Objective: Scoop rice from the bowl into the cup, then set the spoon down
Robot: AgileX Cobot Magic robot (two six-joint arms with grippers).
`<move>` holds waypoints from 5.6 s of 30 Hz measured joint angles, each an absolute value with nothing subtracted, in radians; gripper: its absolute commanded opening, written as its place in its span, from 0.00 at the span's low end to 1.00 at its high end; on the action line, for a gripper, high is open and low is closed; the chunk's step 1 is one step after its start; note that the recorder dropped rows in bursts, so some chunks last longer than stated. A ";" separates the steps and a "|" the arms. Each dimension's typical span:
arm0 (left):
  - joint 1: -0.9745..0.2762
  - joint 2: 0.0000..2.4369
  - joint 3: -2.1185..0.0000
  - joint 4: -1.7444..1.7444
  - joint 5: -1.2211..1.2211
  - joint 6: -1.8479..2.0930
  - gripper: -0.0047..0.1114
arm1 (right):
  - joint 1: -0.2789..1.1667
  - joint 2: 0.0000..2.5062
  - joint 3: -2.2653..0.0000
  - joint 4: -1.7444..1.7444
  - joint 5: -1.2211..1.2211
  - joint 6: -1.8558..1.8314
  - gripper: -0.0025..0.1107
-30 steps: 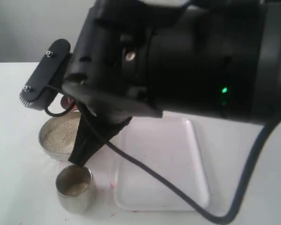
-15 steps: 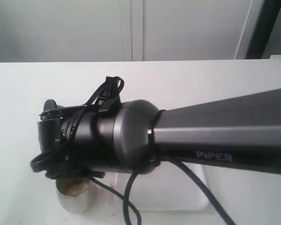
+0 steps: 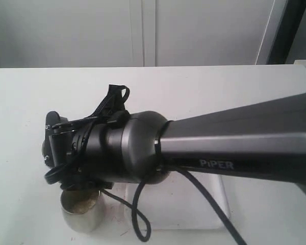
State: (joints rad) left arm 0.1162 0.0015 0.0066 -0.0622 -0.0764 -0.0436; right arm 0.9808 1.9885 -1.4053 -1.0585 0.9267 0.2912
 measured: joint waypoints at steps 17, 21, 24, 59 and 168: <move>0.116 0.001 0.007 -0.062 -0.076 -0.044 0.16 | 0.949 2.001 -1.405 -1.041 0.845 0.239 0.02; 0.116 0.001 0.007 -0.062 -0.076 -0.044 0.16 | 0.949 2.013 -1.405 -1.041 0.845 0.195 0.02; 0.116 0.001 0.007 -0.062 -0.076 -0.044 0.16 | 0.949 2.018 -1.405 -1.041 0.845 0.191 0.02; 0.116 0.001 0.007 -0.062 -0.076 -0.044 0.16 | 0.900 2.020 -1.574 -0.502 0.908 -0.125 0.02; 0.114 0.001 0.007 -0.062 -0.076 -0.044 0.16 | 0.793 1.083 -0.805 0.019 0.737 -0.112 0.02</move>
State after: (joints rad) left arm 0.1145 0.0015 0.0066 -0.0622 -0.0764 -0.0436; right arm 0.7933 1.0828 -0.8054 0.0193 0.7373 -0.1121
